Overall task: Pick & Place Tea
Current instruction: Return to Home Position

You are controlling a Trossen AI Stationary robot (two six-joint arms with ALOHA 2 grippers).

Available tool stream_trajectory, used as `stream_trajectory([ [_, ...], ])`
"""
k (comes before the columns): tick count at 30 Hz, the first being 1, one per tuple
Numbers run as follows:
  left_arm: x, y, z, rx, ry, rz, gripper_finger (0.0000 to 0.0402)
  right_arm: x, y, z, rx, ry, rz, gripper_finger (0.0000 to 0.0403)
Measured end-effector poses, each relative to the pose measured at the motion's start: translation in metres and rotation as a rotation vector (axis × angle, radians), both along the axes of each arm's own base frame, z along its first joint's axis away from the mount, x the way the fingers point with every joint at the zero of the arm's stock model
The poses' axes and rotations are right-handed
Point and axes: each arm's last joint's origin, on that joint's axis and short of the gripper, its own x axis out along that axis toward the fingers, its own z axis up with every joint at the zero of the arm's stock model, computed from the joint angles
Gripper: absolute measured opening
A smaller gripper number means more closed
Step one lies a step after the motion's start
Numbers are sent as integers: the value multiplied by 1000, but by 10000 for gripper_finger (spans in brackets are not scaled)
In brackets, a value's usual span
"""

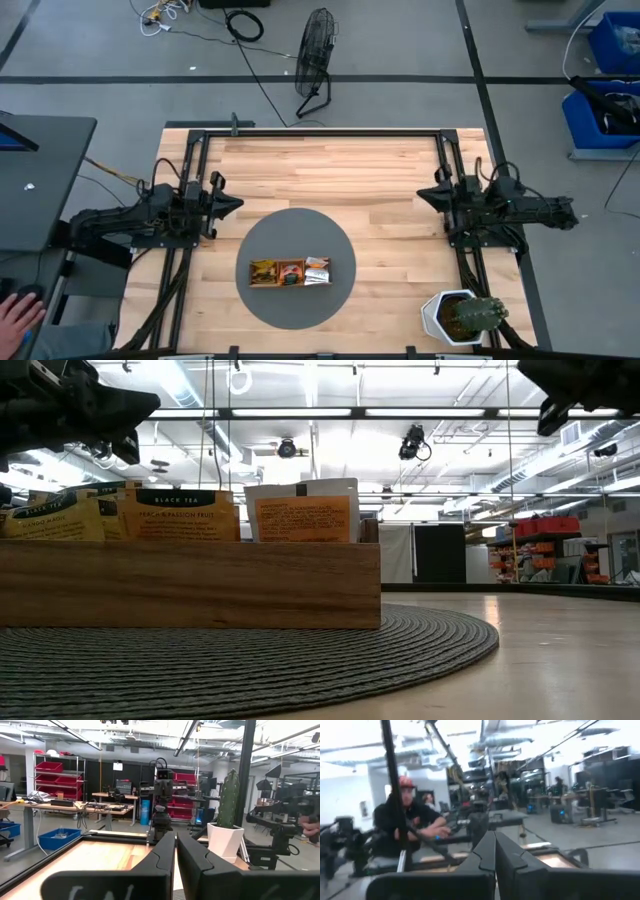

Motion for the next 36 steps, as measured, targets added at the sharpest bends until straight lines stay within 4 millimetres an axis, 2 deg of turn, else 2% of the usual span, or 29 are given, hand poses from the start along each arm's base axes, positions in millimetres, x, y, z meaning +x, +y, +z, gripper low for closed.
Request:
stream_trajectory([
  [3,0,0,0,0,1,0,23,1,2,-3,-26,16,51,0],
  [6,0,0,0,0,0,1,23,6,2,-16,-24,64,60,0],
  [15,0,0,0,0,0,0,23,14,3,-38,-9,-31,84,0],
  [36,0,0,0,0,1,0,23,18,3,-60,-26,205,80,4],
])
